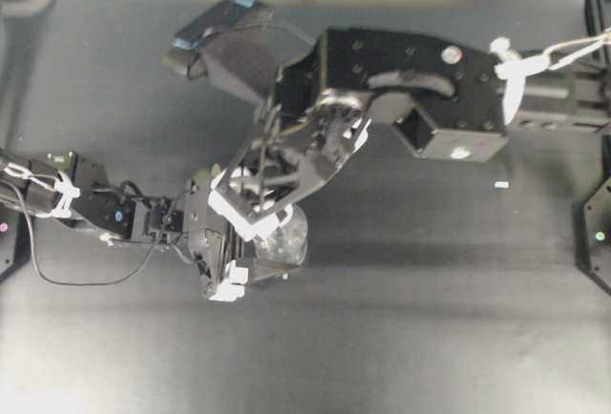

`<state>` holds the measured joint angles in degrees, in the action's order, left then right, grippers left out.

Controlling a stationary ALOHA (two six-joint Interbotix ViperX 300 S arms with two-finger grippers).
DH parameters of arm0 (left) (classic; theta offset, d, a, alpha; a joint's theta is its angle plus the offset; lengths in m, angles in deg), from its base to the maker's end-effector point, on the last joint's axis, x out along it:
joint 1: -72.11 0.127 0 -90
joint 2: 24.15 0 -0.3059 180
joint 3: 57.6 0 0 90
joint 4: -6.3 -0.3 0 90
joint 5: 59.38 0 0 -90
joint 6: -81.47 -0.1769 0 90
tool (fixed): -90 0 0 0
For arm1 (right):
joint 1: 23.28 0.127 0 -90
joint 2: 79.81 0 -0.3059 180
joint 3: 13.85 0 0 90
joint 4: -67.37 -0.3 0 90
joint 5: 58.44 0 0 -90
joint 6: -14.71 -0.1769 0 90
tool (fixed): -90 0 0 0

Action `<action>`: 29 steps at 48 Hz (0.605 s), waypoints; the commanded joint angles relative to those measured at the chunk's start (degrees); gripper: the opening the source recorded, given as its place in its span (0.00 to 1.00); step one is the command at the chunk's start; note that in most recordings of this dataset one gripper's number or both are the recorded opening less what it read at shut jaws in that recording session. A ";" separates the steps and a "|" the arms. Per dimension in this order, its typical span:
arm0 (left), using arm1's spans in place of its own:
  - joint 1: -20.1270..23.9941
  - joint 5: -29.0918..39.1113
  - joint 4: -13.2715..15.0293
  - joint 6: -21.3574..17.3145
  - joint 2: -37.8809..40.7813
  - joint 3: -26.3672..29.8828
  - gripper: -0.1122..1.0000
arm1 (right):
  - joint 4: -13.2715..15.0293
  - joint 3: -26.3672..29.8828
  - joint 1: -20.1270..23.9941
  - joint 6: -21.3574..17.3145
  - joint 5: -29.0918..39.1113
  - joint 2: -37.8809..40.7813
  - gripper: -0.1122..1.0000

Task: Open the bottle cap by holding the bottle with the left arm and twisting the cap with the right arm.

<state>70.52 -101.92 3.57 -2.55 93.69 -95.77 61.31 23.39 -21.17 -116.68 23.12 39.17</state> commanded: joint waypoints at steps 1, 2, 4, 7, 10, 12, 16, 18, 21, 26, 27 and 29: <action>-0.18 0.44 0.09 0.26 0.09 0.00 0.83 | -0.70 0.26 0.44 -0.53 -0.26 0.88 0.83; -0.18 0.44 0.09 0.26 0.09 -0.09 0.83 | -0.79 0.26 0.53 -0.53 -0.26 1.05 0.83; -0.18 0.44 0.09 0.26 0.09 -0.09 0.83 | -0.79 0.26 0.62 -0.35 -0.26 1.32 0.83; -0.18 0.44 0.09 0.26 0.09 -0.18 0.83 | -0.79 0.09 0.62 -0.26 -0.26 1.76 0.83; -0.18 0.44 0.09 0.26 0.09 -0.18 0.83 | -0.79 -0.18 0.62 -0.18 -0.35 2.02 0.83; -0.18 0.44 0.09 0.26 0.09 -0.18 0.83 | -0.79 -0.35 0.62 -0.09 -0.35 2.11 0.82; -0.18 0.44 0.09 0.18 0.09 -0.18 0.83 | -0.79 -0.70 0.53 -0.09 -0.35 2.11 0.78; -0.18 0.44 0.09 0.26 0.09 -0.18 0.83 | -0.70 -0.79 0.53 0.00 -0.35 2.11 0.76; -0.18 0.44 0.09 0.26 0.09 -0.18 0.83 | -0.62 -1.05 0.53 0.18 -0.26 2.11 0.70; -0.18 0.44 0.09 0.26 0.00 -0.09 0.83 | -0.70 -1.49 0.44 0.97 -0.18 2.11 0.53; -0.18 0.35 0.09 0.26 0.09 -0.09 0.83 | -0.62 -1.67 0.44 1.23 -0.26 2.11 0.49; -0.18 0.35 0.09 0.26 0.00 -0.09 0.83 | -0.62 -1.67 0.44 1.67 -0.18 2.11 0.43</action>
<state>70.52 -101.92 3.66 -2.55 93.78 -95.86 60.69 21.63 -20.99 -116.16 23.03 41.28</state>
